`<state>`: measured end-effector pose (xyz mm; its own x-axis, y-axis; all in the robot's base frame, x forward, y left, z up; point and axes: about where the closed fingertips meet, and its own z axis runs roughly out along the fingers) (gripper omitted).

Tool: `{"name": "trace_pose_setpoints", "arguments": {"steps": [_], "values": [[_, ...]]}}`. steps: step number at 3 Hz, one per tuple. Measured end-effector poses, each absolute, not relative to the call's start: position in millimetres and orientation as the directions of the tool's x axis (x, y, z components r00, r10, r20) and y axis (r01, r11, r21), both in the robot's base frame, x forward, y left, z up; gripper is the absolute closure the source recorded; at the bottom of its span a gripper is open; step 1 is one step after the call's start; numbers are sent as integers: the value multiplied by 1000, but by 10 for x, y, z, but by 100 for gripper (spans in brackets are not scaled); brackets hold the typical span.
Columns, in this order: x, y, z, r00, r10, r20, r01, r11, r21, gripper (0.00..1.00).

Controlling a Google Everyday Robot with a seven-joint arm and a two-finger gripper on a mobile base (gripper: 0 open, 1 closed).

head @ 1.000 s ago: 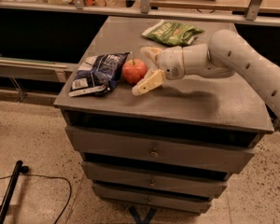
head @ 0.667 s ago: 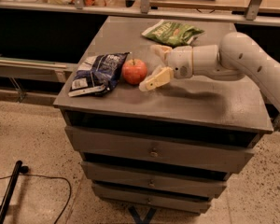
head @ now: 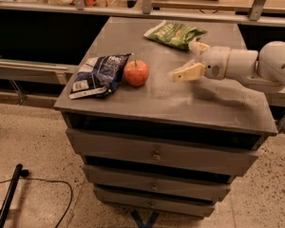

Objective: Move apple near blue chip bag

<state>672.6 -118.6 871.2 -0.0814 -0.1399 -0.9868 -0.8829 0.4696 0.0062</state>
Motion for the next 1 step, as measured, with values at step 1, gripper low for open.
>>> {"name": "trace_pose_setpoints", "arguments": {"steps": [1], "values": [[6726,-1186,8712,-81,-140,-987,-883,470,6,0]]}}
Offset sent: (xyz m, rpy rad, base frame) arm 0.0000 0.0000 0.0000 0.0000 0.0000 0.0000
